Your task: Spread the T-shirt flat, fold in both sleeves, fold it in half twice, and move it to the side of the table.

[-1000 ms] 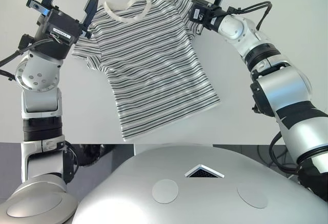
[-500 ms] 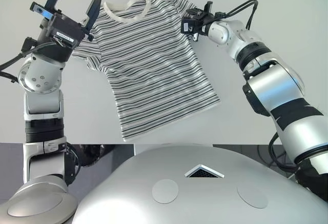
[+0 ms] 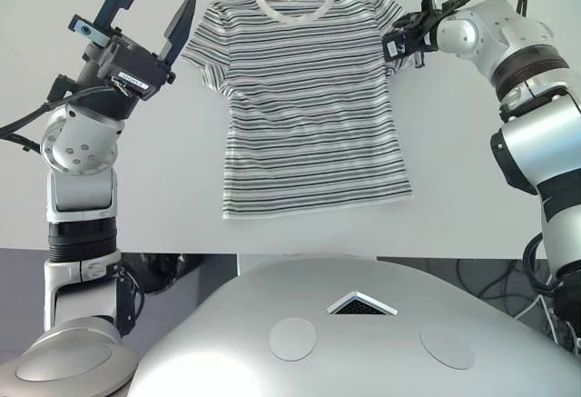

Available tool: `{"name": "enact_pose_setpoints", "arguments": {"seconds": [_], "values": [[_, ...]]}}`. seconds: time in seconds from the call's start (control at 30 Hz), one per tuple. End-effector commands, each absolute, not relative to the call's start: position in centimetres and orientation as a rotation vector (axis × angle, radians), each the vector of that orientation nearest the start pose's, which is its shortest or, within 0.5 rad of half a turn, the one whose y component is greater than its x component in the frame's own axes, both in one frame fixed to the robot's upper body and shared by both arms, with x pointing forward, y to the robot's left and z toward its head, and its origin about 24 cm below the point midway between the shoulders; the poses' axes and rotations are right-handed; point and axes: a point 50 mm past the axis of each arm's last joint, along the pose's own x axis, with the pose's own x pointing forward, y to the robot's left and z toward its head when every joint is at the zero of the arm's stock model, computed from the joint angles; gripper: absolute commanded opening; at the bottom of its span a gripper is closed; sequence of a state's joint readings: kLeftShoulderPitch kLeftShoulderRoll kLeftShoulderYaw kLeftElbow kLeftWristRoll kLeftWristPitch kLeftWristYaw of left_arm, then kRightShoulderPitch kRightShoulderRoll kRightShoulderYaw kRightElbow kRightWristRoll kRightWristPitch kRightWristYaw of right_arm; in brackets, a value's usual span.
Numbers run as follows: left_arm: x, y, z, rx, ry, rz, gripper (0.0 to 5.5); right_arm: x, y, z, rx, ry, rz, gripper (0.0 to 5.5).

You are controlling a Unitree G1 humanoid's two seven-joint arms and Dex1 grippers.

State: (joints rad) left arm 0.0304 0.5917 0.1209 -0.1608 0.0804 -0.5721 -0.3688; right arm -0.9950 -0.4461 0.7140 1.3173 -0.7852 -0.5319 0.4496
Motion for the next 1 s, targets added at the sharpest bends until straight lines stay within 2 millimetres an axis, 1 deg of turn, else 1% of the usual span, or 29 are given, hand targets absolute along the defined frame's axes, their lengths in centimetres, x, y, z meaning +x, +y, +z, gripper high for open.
{"name": "enact_pose_setpoints", "arguments": {"seconds": [0.03,0.13,0.17,0.23,0.3,0.37,0.4,0.47,0.5,0.57,0.63,0.67,0.7,0.73,0.77,0.8,0.87,0.9,1.0], "values": [[22.6,21.5,13.9,0.813,-0.552,-0.462,2.12,34.1,-18.1,2.8,-1.571,0.342,1.234,1.51],[23.1,21.6,12.9,0.861,-0.511,-0.475,2.12,33.2,-18.3,2.5,-1.540,0.279,1.283,1.51],[23.3,21.8,12.6,0.881,-0.492,-0.479,2.12,33.0,-18.7,2.5,-1.543,0.273,1.282,1.51],[23.3,22.1,11.6,0.918,-0.443,-0.508,2.12,32.8,-20.4,3.2,-1.557,0.266,1.233,1.51],[22.6,22.2,10.7,0.920,-0.393,-0.574,2.12,32.9,-22.3,4.5,-1.542,0.232,1.132,1.51],[21.2,22.1,9.5,0.889,-0.318,-0.702,2.12,32.4,-24.4,6.2,-1.507,0.168,1.016,1.51],[20.4,22.1,9.2,0.846,-0.281,-0.763,2.12,32.1,-25.3,7.1,-1.490,0.120,0.953,1.51],[19.3,22.1,9.1,0.779,-0.244,-0.845,2.12,31.3,-26.3,8.9,-1.479,0.023,0.847,1.51],[18.9,22.2,9.3,0.749,-0.235,-0.873,2.12,31.0,-26.5,9.7,-1.494,-0.021,0.805,1.51],[18.3,22.1,10.1,0.672,-0.240,-0.909,2.12,30.6,-26.1,12.1,-1.508,-0.164,0.699,1.51],[17.9,21.9,10.9,0.610,-0.254,-0.943,2.12,29.4,-24.4,13.9,-1.394,-0.328,0.659,1.51],[17.8,21.8,11.1,0.594,-0.253,-0.961,2.12,28.2,-22.9,14.4,-1.278,-0.383,0.693,1.51],[17.6,21.8,11.1,0.597,-0.242,-0.978,2.12,26.5,-21.0,14.3,-1.120,-0.398,0.788,1.51],[17.4,21.9,10.8,0.618,-0.218,-0.996,2.12,24.3,-19.4,13.2,-0.966,-0.345,0.937,1.51],[17.2,21.9,10.4,0.637,-0.193,-1.013,2.12,22.6,-18.3,12.3,-0.842,-0.276,1.052,1.51],[17.1,22.0,9.9,0.663,-0.160,-1.025,2.12,21.0,-17.7,10.9,-0.760,-0.173,1.164,1.51],[17.0,21.9,8.3,0.733,-0.090,-1.046,2.12,19.2,-17.5,8.7,-0.675,0.013,1.287,1.51],[17.0,21.7,7.3,0.767,-0.057,-1.059,2.12,18.6,-17.9,7.6,-0.636,0.110,1.324,1.51],[16.8,20.5,4.9,0.815,-0.004,-1.110,2.12,17.9,-19.5,4.6,-0.574,0.332,1.360,1.51]]}}
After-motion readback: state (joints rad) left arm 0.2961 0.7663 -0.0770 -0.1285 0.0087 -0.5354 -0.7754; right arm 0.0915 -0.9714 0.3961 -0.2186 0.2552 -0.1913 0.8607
